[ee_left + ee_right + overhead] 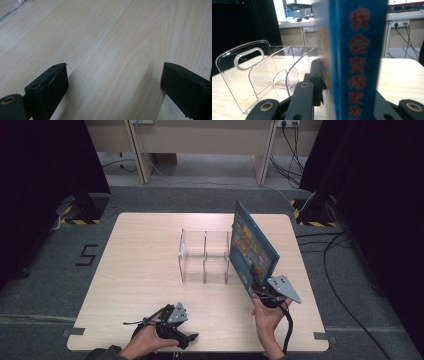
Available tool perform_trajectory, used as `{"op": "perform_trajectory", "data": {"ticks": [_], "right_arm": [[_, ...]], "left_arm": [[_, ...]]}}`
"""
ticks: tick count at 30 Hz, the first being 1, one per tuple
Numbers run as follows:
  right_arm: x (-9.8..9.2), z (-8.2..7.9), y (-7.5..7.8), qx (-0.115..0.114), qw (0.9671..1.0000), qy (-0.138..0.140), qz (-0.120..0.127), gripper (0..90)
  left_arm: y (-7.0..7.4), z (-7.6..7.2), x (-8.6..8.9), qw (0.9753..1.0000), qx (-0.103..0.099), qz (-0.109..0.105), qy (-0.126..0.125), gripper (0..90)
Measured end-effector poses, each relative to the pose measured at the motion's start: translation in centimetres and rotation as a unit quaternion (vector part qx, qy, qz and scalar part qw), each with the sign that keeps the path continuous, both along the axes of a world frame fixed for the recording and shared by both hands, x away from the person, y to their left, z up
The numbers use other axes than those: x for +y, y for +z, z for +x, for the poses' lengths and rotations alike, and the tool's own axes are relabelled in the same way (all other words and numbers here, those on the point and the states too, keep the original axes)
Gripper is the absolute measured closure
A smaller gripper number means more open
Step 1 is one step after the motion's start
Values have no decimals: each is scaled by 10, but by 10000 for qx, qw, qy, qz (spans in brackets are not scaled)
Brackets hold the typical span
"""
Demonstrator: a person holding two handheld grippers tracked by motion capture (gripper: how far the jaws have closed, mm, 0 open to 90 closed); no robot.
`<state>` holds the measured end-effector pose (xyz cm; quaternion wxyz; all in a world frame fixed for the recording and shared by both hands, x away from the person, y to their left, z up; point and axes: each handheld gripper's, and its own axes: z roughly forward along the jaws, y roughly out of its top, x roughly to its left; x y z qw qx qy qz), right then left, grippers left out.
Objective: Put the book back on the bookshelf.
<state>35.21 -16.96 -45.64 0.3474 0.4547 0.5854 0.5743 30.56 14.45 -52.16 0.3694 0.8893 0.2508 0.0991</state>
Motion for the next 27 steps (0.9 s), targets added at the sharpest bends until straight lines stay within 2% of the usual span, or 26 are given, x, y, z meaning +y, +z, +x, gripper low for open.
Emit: {"op": "perform_trajectory", "data": {"ticks": [4, 5, 9, 10, 11, 12, 13, 14, 15, 17, 20, 22, 27], "right_arm": [[-1, 0, 0, 79, 9998, -7, 174, 777], [-1, -1, 0, 169, 9991, -27, 394, 771], [-1, -1, 0, 181, 9989, -77, 414, 769], [-3, 0, 0, 221, 9984, -78, 509, 764], [-5, 0, 0, 307, 9967, -97, 749, 700], [-5, 0, 0, 307, 9967, -97, 749, 700], [-5, -1, 0, 322, 9959, -120, 839, 663], [-5, -2, 0, 318, 9958, -134, 853, 641], [-6, -5, 1, 332, 9970, -121, 696, 614], [-8, -8, 0, 393, 9973, -50, 623, 598], [-11, -11, -2, 523, 9968, -21, 602, 567], [-15, -16, -6, 609, 9959, -14, 672, 549], [-20, -23, -12, 752, 9950, 229, 609, 529]], "left_arm": [[0, 0, 0, 10000, 2, 5, 2, 67], [0, 0, 0, 10000, -2, -4, 1, 67], [0, 0, 0, 10000, -1, -3, 3, 67], [0, 0, 0, 10000, -3, -6, 2, 67], [0, 0, 0, 10000, -4, -5, 2, 67], [0, 0, 0, 10000, -4, -5, 2, 67], [0, 0, 0, 10000, -1, -4, 2, 67], [0, 0, 0, 10000, -1, -2, 1, 67], [0, 0, 0, 10000, -2, -6, 1, 67], [0, 0, 0, 10000, -3, -4, 2, 67], [0, 0, 0, 10000, -4, -6, 3, 67], [0, 0, 0, 10000, -5, 0, -3, 67], [0, 0, 0, 10000, -1, 2, -1, 66]]}}
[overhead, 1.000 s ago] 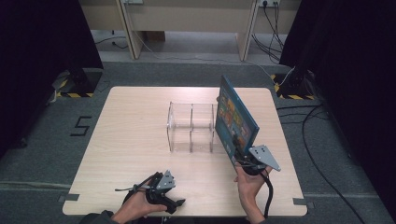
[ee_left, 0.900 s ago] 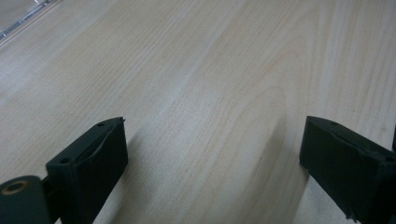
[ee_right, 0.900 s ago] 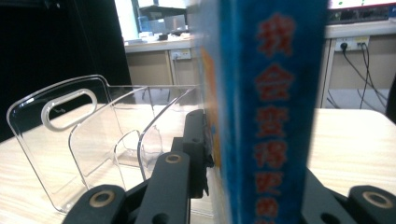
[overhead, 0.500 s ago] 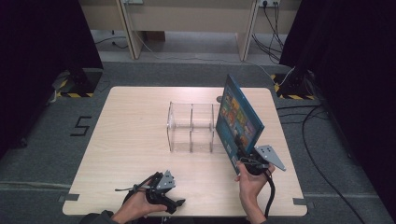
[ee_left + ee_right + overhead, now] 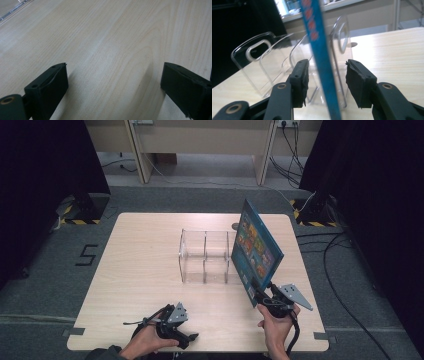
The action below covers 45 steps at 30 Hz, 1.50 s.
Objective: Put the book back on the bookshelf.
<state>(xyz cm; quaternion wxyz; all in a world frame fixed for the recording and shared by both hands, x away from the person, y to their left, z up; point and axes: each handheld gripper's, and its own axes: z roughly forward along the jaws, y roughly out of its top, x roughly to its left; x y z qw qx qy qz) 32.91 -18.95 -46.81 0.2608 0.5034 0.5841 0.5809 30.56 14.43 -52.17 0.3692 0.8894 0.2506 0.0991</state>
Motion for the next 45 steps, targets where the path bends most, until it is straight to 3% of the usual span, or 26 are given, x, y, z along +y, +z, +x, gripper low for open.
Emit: {"op": "perform_trajectory", "data": {"ticks": [2, 7, 10, 11, 12, 13, 14, 15, 16, 19, 24, 30, 35, 39, 42, 45], "right_arm": [[-1, -6, -1, 133, 9998, 140, -78, 526], [-10, -15, -7, 364, 9991, 196, -139, 537], [-13, -19, -14, 605, 9975, 329, 153, 589], [-13, -19, -14, 605, 9975, 329, 153, 589], [-13, -20, -16, 637, 9969, 330, 310, 595], [-12, -20, -16, 680, 9961, 416, 389, 659], [-12, -20, -16, 680, 9961, 416, 389, 659], [-9, -21, -16, 700, 9945, 484, 612, 674], [-7, -22, -16, 729, 9938, 518, 659, 675], [-2, -23, -14, 712, 9946, 534, 541, 683], [-1, -20, -14, 683, 9937, 582, 673, 690], [0, -18, -15, 659, 9940, 613, 618, 680], [-2, -20, -16, 718, 9937, 581, 639, 606], [-6, -21, -13, 665, 9952, 559, 454, 563], [-7, -21, -9, 571, 9957, 689, 251, 521], [-8, -22, -8, 547, 9958, 691, 245, 512]], "left_arm": [[0, 0, 0, 10000, -6, -7, 0, 65], [0, 0, 0, 10000, -6, -7, 1, 65], [0, 0, 0, 10000, -2, -5, 4, 65], [0, 0, 0, 10000, -2, -5, 4, 64], [0, 0, 0, 10000, -2, -2, 4, 64], [0, 0, 0, 10000, -5, 5, -2, 64], [0, 0, 0, 10000, -7, 3, -7, 64], [0, 0, 0, 10000, -6, -6, -4, 64], [0, 0, 0, 10000, -7, 0, -9, 63], [0, 0, 0, 10000, -11, -6, -6, 62], [0, 0, 0, 10000, -11, -2, -9, 62], [0, 0, 0, 10000, -13, -8, -8, 62], [0, 0, 0, 10000, -12, -1, -8, 62], [0, 0, 0, 10000, -4, 2, -15, 62], [0, 0, 0, 10000, -3, 6, -16, 62], [0, 0, -1, 10000, -1, 8, -18, 61]]}}
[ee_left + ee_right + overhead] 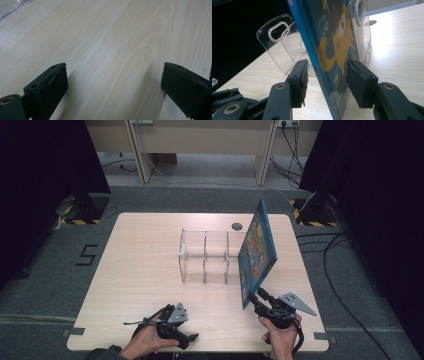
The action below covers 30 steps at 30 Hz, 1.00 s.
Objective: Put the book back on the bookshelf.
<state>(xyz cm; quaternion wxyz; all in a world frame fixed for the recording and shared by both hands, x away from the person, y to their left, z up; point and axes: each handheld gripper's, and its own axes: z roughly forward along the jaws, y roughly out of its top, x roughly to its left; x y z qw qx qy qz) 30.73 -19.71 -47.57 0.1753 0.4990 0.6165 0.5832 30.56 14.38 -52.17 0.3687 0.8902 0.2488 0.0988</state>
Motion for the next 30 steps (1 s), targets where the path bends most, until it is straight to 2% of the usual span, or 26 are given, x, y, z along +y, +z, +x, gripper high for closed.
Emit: {"op": "perform_trajectory", "data": {"ticks": [6, 10, 14, 20, 30], "right_arm": [[-8, -3, 4, -86, 9999, -5, -57, 500], [-14, -8, 6, -167, 9997, -32, -187, 480], [-17, -10, 8, -207, 9997, 10, -124, 470], [-24, -16, 11, -292, 9994, 14, -187, 467], [-38, -21, 15, -388, 9988, -153, -272, 454]], "left_arm": [[0, 0, 0, 10000, -2, -1, 1, 61], [0, 0, 0, 10000, 1, -2, 3, 61], [0, 0, 0, 10000, -3, -6, 2, 61], [0, 0, 0, 10000, 3, -7, 5, 61], [0, 0, 0, 10000, 1, -7, 4, 61]]}}
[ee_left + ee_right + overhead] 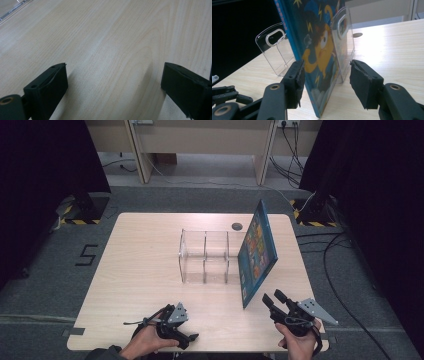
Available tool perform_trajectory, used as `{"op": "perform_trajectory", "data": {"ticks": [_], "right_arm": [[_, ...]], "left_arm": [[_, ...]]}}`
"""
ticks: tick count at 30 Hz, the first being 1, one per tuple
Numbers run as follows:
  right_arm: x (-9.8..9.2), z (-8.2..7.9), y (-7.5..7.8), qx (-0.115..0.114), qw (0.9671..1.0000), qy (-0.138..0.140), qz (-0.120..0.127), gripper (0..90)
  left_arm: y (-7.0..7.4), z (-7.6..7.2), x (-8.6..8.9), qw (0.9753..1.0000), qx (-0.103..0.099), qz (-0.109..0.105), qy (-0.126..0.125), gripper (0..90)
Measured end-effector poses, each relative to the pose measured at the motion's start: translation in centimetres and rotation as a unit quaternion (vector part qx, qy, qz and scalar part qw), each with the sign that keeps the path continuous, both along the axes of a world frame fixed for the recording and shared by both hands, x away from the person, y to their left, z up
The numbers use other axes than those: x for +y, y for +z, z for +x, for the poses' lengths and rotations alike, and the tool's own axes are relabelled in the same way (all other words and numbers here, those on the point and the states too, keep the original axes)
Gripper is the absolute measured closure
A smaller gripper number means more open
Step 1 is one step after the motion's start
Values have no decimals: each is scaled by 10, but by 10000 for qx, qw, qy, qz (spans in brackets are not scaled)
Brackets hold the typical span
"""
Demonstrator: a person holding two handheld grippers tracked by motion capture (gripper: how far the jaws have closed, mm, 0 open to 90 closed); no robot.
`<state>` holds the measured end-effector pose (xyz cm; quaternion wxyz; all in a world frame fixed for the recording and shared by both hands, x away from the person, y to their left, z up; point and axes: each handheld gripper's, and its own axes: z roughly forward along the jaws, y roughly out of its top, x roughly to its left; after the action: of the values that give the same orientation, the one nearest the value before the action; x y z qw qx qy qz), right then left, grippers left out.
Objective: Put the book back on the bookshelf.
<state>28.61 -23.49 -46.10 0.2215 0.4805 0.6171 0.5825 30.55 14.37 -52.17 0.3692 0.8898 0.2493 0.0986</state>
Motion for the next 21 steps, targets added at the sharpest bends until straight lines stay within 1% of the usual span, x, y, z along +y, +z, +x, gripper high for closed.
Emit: {"op": "perform_trajectory", "data": {"ticks": [2, 6, 7, 12, 14, 16, 17, 19, 21], "right_arm": [[-3, -1, 1, -18, 10000, -47, -53, 447], [-6, -2, 1, -39, 9999, -67, -69, 429], [-8, -2, 1, -54, 9999, -83, -96, 407], [-11, -3, 1, -74, 9999, -135, -71, 370], [-13, -4, 1, -101, 9997, -142, -151, 350], [-14, -5, 1, -114, 9997, -131, -172, 344], [-15, -5, 0, -122, 9996, -108, -233, 341], [-17, -7, -1, -99, 9995, -160, -268, 332], [-19, -7, -1, -76, 9995, -149, -286, 332]], "left_arm": [[0, 0, 0, 10000, 4, 3, 1, 61], [0, 0, 0, 10000, 1, 4, -1, 61], [0, 0, 0, 10000, 4, 4, -1, 61], [0, 0, 0, 10000, 3, 5, -5, 61], [0, 0, 0, 10000, -2, 3, -9, 61], [0, 0, 0, 10000, -2, 2, -8, 61], [0, 0, 0, 10000, 2, 3, -6, 61], [0, 0, 0, 10000, -2, 0, -8, 61], [0, 0, 0, 10000, 0, 4, -8, 61]]}}
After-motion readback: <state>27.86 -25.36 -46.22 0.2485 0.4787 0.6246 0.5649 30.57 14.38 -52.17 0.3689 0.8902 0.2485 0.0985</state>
